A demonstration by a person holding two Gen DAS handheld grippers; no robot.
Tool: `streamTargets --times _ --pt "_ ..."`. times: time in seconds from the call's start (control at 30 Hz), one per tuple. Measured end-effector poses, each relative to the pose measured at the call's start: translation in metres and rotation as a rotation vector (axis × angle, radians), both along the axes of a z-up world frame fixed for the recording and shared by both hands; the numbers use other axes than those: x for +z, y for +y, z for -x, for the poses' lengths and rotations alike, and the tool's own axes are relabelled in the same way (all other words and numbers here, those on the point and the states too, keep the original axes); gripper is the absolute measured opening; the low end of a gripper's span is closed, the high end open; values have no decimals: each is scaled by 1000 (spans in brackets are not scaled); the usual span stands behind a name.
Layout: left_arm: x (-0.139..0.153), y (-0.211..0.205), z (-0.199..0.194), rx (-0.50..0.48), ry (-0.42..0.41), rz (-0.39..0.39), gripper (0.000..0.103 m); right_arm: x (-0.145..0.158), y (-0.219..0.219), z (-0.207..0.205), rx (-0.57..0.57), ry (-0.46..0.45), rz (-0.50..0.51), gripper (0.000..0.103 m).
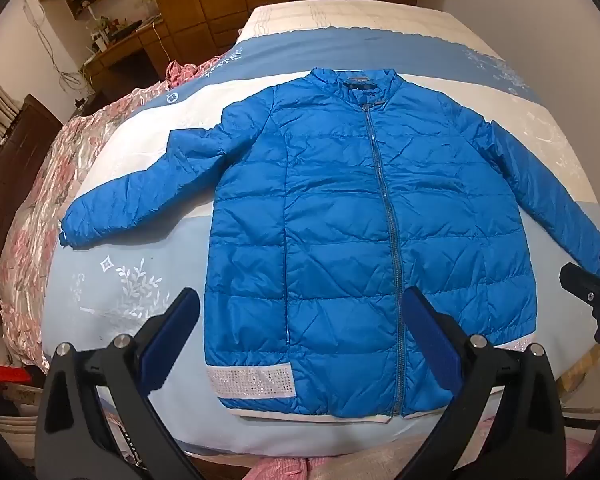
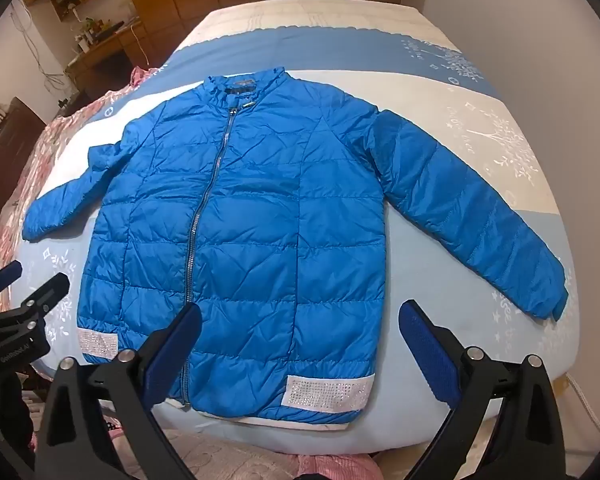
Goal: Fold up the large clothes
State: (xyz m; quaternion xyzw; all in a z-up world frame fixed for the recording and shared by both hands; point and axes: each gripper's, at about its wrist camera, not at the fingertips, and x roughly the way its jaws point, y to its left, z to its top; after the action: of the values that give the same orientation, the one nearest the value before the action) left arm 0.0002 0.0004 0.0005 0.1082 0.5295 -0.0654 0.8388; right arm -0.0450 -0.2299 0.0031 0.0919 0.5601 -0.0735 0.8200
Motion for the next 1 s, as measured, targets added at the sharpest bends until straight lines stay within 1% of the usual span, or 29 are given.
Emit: streamTargets --times 0.23,0.27,0.5,1.0 --pt "0 -2 -2 -3 5 -8 100 0 0 2 -3 0 -1 99" --pt "5 -1 -1 -1 -8 -3 100 0 1 2 -3 0 0 99" --pt "8 -2 0 -1 -10 -4 100 0 0 2 -5 0 -1 99" --pt "7 -3 1 -7 -19 -9 100 0 0 2 -7 -1 -2 99"
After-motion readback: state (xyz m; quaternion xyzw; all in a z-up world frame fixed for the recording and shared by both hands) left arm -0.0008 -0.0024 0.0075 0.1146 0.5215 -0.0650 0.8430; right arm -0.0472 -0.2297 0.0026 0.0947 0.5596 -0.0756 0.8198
